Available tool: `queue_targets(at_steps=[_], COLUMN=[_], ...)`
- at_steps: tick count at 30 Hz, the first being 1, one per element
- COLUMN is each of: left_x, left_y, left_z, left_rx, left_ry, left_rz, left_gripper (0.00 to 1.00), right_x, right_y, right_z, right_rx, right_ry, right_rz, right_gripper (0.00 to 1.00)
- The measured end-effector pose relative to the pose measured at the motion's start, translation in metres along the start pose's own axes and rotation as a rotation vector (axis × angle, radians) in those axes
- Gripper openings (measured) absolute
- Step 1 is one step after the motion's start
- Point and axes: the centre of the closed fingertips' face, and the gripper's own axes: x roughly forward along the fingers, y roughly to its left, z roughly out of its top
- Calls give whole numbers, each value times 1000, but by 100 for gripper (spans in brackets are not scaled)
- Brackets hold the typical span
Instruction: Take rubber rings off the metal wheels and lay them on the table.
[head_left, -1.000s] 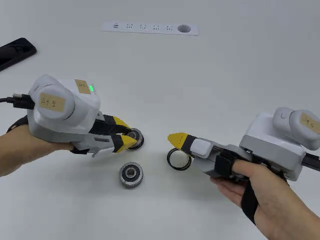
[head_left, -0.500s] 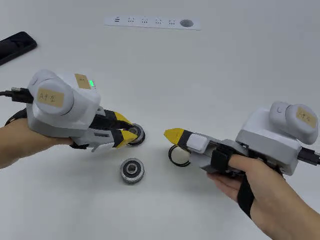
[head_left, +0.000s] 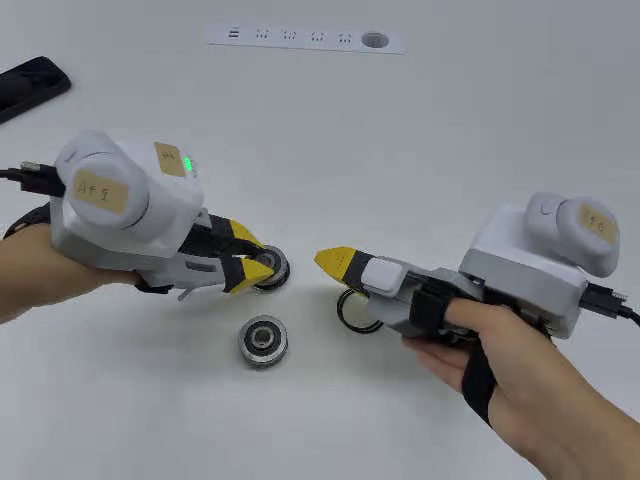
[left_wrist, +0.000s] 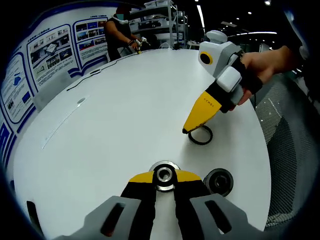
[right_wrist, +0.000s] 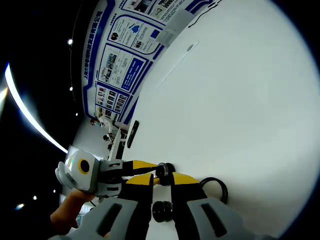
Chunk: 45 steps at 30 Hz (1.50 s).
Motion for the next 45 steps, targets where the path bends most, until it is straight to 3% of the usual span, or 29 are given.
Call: queue_targets(at_steps=[10, 26, 45], left_x=[0, -1, -1], left_y=[0, -3, -6], left_z=[-1, -2, 0], left_rx=[20, 52, 56], left_ry=[-4, -1, -1], left_rz=[-12, -37, -44], left_gripper=[13, 13, 13], right_x=[23, 36, 37], right_y=[12, 12, 20], right_z=[-15, -17, -23], right_rx=[-59, -65, -53], right_ry=[58, 68, 84], right_rz=[44, 63, 90], right_gripper=[29, 44, 44])
